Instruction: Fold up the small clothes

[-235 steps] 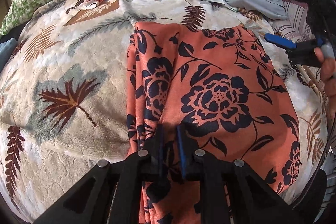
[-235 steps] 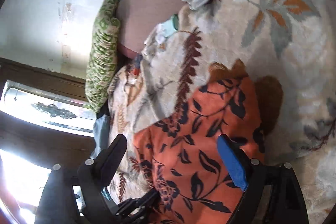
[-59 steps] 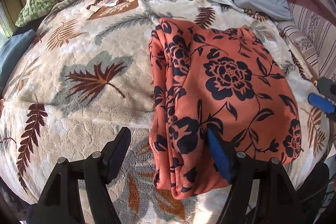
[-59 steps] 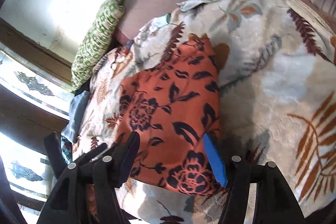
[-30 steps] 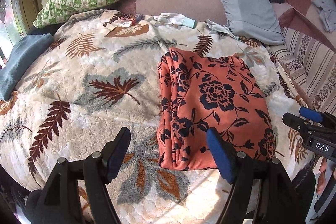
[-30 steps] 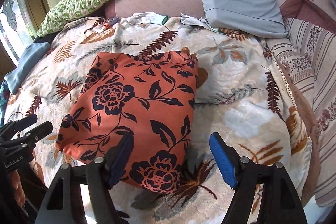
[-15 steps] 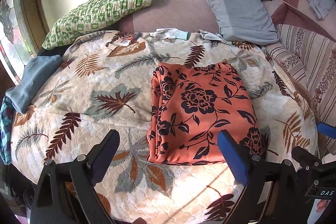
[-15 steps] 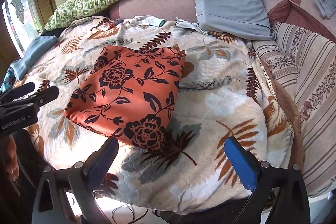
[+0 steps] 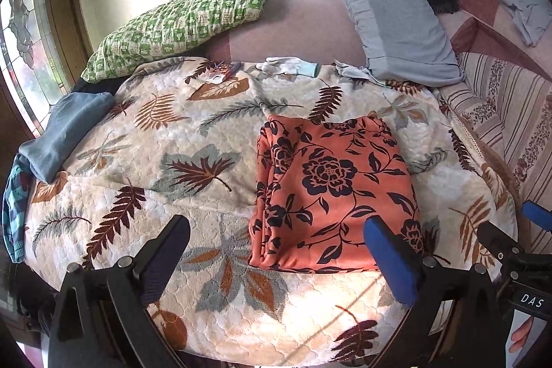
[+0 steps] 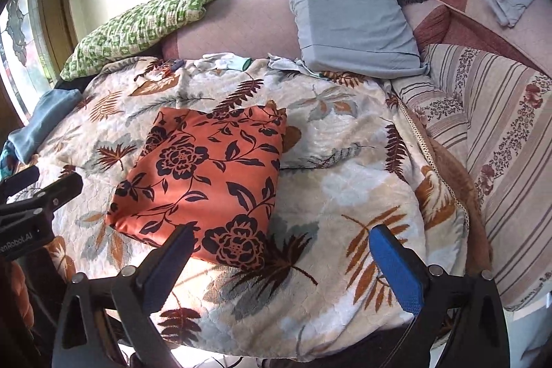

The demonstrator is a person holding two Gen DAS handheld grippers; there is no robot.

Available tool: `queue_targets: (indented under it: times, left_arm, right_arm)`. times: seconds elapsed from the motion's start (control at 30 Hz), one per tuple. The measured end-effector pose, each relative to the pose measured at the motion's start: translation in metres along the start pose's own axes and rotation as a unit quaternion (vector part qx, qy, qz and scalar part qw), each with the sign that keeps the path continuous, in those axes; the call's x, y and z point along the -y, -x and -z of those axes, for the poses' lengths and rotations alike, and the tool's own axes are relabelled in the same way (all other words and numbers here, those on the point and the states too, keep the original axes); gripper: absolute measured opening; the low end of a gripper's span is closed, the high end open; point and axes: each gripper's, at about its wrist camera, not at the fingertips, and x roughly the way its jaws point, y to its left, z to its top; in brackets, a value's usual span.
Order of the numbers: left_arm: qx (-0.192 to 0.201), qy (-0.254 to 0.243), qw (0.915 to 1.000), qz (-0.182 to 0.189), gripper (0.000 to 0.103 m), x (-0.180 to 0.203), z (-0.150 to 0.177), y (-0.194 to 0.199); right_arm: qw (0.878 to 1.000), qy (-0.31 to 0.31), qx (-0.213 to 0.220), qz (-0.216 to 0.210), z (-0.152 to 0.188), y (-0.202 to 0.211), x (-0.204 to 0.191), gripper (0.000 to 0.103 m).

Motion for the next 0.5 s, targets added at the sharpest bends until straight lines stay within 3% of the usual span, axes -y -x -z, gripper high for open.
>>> queue_targets:
  times: [0.13,0.5]
  left_arm:
    - [-0.009,0.008,0.9997,0.023,0.101,0.001,-0.001,0.000]
    - [0.004,-0.008,0.9992,0.038,0.103,0.015,-0.008,0.001]
  right_arm:
    - [1.000,0.006,-0.002,-0.001,-0.001,-0.001,-0.004,0.102]
    - [1.000,0.019,-0.004,0.004,0.000,0.002,-0.001,0.102]
